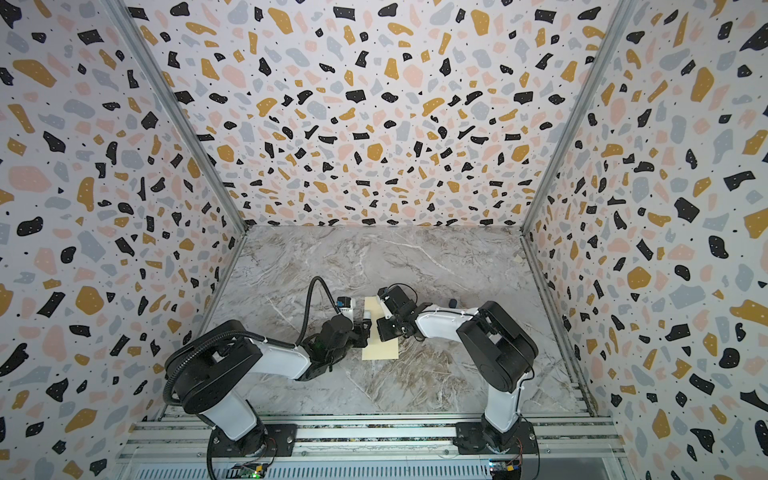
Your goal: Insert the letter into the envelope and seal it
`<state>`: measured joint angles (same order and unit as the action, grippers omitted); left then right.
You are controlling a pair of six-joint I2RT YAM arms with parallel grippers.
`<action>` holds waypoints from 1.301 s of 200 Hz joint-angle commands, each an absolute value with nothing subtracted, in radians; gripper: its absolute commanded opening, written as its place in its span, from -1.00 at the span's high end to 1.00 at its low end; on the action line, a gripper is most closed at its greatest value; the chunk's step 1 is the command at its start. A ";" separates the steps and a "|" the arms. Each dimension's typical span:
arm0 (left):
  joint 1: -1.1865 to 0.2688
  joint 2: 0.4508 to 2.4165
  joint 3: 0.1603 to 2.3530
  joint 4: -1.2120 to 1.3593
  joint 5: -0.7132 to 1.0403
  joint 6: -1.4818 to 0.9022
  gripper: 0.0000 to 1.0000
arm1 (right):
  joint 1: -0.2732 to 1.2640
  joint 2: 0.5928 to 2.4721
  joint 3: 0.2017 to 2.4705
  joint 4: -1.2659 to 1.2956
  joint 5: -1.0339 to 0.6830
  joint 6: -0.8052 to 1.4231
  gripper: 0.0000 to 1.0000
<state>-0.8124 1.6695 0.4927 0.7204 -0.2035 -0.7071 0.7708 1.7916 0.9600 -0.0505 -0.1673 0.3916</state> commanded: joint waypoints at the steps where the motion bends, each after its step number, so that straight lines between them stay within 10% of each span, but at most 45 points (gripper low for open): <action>1: -0.807 1.685 0.509 0.721 -0.219 -0.709 1.00 | 0.794 1.759 0.909 -0.121 -0.162 0.400 1.00; 202: -0.808 1.658 0.508 0.704 -0.227 -0.700 1.00 | 0.725 1.401 0.869 -0.036 -0.212 0.450 1.00; 260: -0.808 1.666 0.514 0.705 -0.224 -0.705 1.00 | 0.689 1.546 0.944 -0.134 -0.175 0.399 1.00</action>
